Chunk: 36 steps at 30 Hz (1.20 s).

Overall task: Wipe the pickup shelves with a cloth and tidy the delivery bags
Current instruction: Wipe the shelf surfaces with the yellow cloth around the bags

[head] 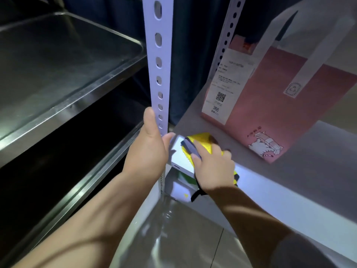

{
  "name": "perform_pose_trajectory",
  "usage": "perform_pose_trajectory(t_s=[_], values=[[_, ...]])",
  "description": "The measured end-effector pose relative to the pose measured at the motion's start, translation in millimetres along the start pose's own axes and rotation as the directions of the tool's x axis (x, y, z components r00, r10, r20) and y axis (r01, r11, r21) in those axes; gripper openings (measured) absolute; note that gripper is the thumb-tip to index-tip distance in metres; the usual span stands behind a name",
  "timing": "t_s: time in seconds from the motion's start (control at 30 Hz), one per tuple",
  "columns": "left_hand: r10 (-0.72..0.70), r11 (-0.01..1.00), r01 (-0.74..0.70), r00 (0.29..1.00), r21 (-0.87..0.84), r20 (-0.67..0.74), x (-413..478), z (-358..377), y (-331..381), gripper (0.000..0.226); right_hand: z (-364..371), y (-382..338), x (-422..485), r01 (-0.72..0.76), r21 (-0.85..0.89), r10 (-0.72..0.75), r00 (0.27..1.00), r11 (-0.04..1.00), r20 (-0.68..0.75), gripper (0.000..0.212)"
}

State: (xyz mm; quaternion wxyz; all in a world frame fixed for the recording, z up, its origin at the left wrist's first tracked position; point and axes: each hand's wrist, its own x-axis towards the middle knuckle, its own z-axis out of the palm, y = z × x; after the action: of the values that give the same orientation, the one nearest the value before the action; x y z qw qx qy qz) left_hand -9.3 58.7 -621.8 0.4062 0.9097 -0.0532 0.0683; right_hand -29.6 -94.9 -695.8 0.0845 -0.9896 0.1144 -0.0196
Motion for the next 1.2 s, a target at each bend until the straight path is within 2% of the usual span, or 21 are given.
perform_pose_trajectory(t_s=[0.1, 0.23, 0.27, 0.37, 0.47, 0.53, 0.6, 0.7, 0.8, 0.9, 1.03, 1.2], values=[[0.033, 0.999, -0.033, 0.999, -0.003, -0.011, -0.8, -0.1, -1.5, 0.042, 0.2, -2.5, -22.6, 0.188, -0.011, -0.188, 0.982, 0.982, 0.011, 0.037], [0.019, 0.999, -0.019, 1.0, -0.036, -0.021, -1.3, 0.2, -3.9, 0.039, -14.6, 49.2, -51.6, 0.377, -0.033, -0.375, 0.926, 0.926, 0.045, 0.041], [0.022, 0.999, -0.023, 1.0, -0.035, -0.021, -1.0, 0.5, -4.1, 0.04, -18.8, 65.7, -50.3, 0.35, -0.025, -0.348, 0.934, 0.936, 0.079, 0.041], [0.021, 0.998, -0.022, 1.0, -0.052, -0.018, 0.1, 3.6, -4.6, 0.037, -22.6, 91.9, -32.0, 0.096, -0.025, -0.093, 0.99, 0.995, 0.11, 0.039], [0.001, 0.998, -0.003, 1.0, -0.067, -0.024, -0.4, 7.3, -4.5, 0.039, -16.3, 55.5, -1.7, -0.131, -0.024, 0.133, 0.987, 0.991, 0.095, 0.032], [-0.007, 0.999, 0.005, 0.999, -0.048, -0.037, -1.5, 7.5, -4.4, 0.04, -7.8, 24.4, 7.0, -0.125, -0.017, 0.126, 0.989, 0.992, 0.075, 0.034], [-0.006, 0.999, 0.004, 0.999, -0.04, -0.036, -1.0, 7.1, -5.0, 0.044, -1.4, 8.3, -0.1, -0.031, -0.02, 0.032, 0.999, 0.999, 0.041, 0.04], [0.0, 0.998, -0.002, 1.0, -0.058, -0.031, -2.9, 5.8, -4.0, 0.044, -0.6, 17.7, -23.4, 0.118, 0.042, -0.121, 0.991, 0.992, 0.057, 0.042], [-0.005, 0.996, 0.004, 1.0, -0.09, -0.01, -8.6, 4.0, -2.8, 0.046, -5.8, 36.7, -42.8, 0.153, 0.119, -0.166, 0.98, 0.981, 0.108, 0.041], [-0.07, 0.989, 0.081, 0.993, -0.123, 0.099, -23.7, 5.0, -5.8, 0.057, -10.8, 57.4, -62.7, 0.081, 0.137, -0.102, 0.982, 0.987, 0.16, 0.04], [-0.11, 0.993, 0.098, 0.966, 0.062, 0.232, -58.7, 7.2, -9.7, 0.033, -29.2, 91.7, -89.6, -0.019, 0.108, -0.005, 0.974, 0.994, 0.226, 0.042], [-0.171, 0.984, 0.145, 0.924, 0.098, 0.342, -102.6, 4.9, 8.0, 0.044, -61.1, 125.3, -121.8, -0.157, -0.047, 0.164, 0.937, 0.986, 0.31, 0.041]])
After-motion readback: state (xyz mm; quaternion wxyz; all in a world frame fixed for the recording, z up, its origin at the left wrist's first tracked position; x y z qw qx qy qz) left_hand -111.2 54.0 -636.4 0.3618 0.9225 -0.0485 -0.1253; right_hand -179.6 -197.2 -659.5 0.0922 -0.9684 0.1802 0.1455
